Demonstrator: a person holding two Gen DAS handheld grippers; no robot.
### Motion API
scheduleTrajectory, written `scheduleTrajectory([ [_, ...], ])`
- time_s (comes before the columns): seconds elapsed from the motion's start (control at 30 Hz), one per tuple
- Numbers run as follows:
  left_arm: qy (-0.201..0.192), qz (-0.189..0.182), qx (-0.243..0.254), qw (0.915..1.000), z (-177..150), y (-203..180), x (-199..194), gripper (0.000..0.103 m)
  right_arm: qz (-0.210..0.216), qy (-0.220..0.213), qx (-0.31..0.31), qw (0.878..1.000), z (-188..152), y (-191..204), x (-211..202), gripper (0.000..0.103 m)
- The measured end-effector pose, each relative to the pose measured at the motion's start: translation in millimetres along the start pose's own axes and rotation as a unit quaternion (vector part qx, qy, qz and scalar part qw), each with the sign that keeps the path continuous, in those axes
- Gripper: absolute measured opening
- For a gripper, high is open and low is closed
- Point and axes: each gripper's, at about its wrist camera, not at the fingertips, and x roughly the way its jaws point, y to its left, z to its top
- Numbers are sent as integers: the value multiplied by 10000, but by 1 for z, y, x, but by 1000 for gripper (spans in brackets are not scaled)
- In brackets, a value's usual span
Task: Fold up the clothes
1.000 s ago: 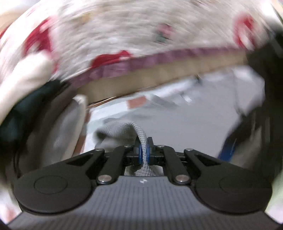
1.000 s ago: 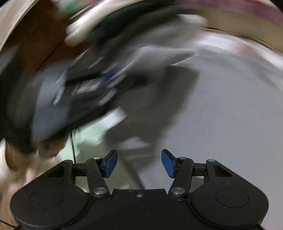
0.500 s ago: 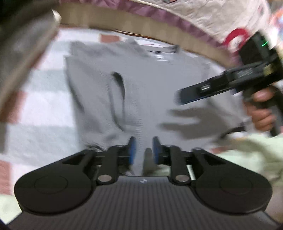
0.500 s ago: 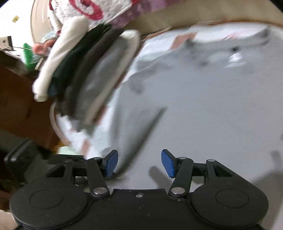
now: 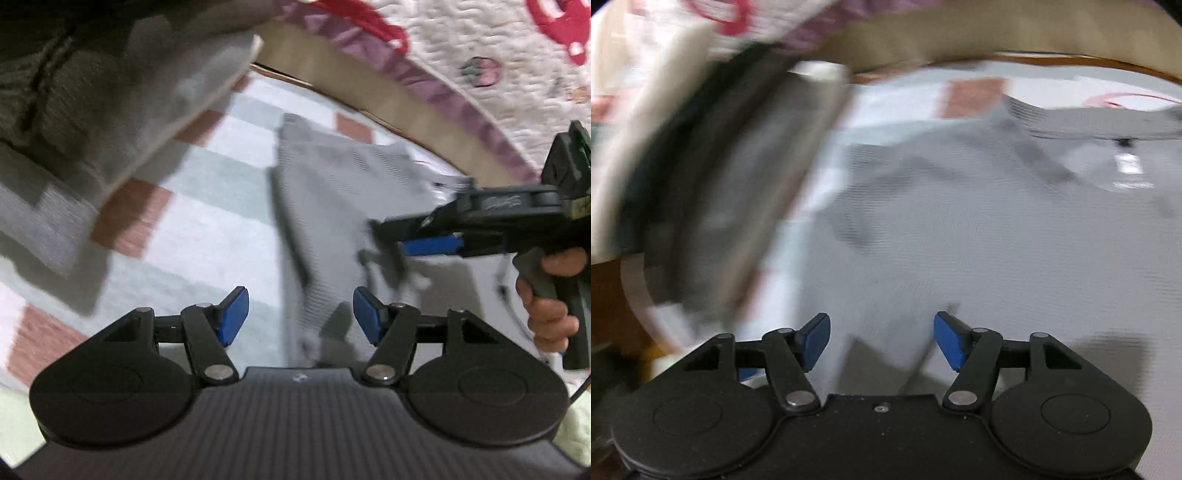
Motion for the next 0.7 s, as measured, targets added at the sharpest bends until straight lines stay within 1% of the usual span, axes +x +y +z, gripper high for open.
scheduleTrajectory([
  [0.03,-11,6,-47,10000,0,2,0,62,-65,-259,-162,9995,-1,6,3,69],
  [0.07,-22,13,-95,10000,0,4,-1,62,-81,-375,-611,9974,-4,16,2,47],
  [0.1,-29,26,-133,9999,1,6,-1,62,-96,-476,-1082,9929,-7,27,1,10],
  [0.13,-11,78,-135,9999,2,7,0,62,7,-711,-1404,9875,-13,30,-8,4],
  [0.17,13,141,-178,9997,2,6,-1,62,70,-880,-1392,9863,-17,26,-17,4],
  [0.2,22,106,-287,9995,1,8,-4,62,128,-1042,-1350,9853,-22,22,-27,4],
  [0.23,-17,-39,-413,9991,1,9,-7,62,7,-1257,-1341,9830,-29,14,-39,4],
  [0.3,-84,-186,-537,9983,2,9,-9,63,46,-1411,-1193,9828,-41,-2,-49,5],
  [0.33,-108,-150,-493,9986,3,7,-10,63,73,-1482,-1116,9826,-47,-10,-54,6],
  [0.4,-129,63,-334,9993,5,0,-7,64,125,-1623,-962,9820,-59,-26,-63,5],
  [0.47,-136,242,-204,9994,4,-8,-5,64,-112,-1742,-1282,9763,-74,-29,-68,3],
  [0.53,-27,176,4,9998,2,-17,-1,65,-206,-1907,-1215,9739,-82,-32,-75,3],
  [0.63,200,92,247,9995,-2,-27,5,65,-340,-1945,-1416,9700,-80,-36,-85,3],
  [0.7,415,104,453,9981,-6,-32,8,65,-557,-1912,-1602,9668,-80,-37,-87,3],
])
